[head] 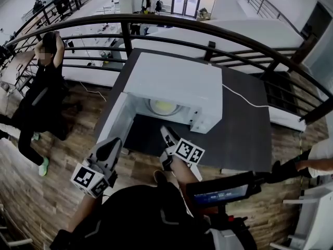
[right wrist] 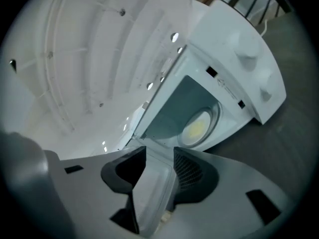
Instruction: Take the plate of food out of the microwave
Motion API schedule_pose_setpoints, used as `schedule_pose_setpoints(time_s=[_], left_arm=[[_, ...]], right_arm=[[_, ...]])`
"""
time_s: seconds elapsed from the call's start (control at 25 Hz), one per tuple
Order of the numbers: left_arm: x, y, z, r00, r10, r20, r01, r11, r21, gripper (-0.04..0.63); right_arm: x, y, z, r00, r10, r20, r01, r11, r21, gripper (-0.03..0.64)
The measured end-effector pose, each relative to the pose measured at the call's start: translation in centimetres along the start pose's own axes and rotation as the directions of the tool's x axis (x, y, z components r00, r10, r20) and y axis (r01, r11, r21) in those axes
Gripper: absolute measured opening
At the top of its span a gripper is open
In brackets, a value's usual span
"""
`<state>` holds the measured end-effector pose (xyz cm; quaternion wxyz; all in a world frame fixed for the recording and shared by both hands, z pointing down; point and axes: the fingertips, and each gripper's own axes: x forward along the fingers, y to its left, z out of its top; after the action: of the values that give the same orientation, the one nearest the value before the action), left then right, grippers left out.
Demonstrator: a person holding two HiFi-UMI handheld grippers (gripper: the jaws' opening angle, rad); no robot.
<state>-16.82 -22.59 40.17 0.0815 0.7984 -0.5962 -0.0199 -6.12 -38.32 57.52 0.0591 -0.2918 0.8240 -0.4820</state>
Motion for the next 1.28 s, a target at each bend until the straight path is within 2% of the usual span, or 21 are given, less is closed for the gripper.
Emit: schedule_pose_setpoints(time_s=[0.08,0.24,0.36,0.48,0.64,0.84,1.0,1.28], left_arm=[[0.1,0.6,-0.1,1.0,0.018,-0.003,-0.018,1.0,0.004,0.005],[0.0,1.3,-0.1,0.999,0.045,-0.015,-0.045,0.999,0.023,0.005],[0.1,1.7,0.0,0.998,0.06,-0.013,-0.06,0.998,0.025,0.005],[0.3,1.6,0.3,0.999,0.054,-0.005,-0.054,0.998,0.042,0.005],[0.2,2.1,0.8,0.996,0.086,-0.002,-0.086,0.995,0.059,0.005],[0.1,3.1,2.3,0.991,0.131,0.023,-0.133,0.987,0.089,0.005],[0.3,4.2,1.6,0.984,0.178,0.005,-0.178,0.981,0.082,0.005],[0.8,5.3,1.7,0.976,0.219,0.01,-0.219,0.973,0.073,0.005]], right_arm=[[0.9,-1.6,-0.4,1.0,-0.018,-0.01,0.019,0.999,0.048,0.19],[2.5,-4.4,-1.5,0.998,-0.06,-0.023,0.062,0.987,0.148,0.195],[3.8,-6.1,-1.9,0.997,-0.071,-0.025,0.075,0.965,0.251,0.195],[4.8,-7.3,-1.9,0.997,-0.074,-0.021,0.076,0.943,0.325,0.243],[6.4,-8.9,-1.9,0.996,-0.089,-0.012,0.085,0.899,0.429,0.249],[8.5,-9.9,-1.5,0.995,-0.105,-0.004,0.092,0.856,0.509,0.249],[10.3,-11.4,-1.6,0.992,-0.125,-0.003,0.105,0.819,0.565,0.275],[12.7,-12.7,-1.4,0.991,-0.135,0.007,0.099,0.762,0.64,0.275]])
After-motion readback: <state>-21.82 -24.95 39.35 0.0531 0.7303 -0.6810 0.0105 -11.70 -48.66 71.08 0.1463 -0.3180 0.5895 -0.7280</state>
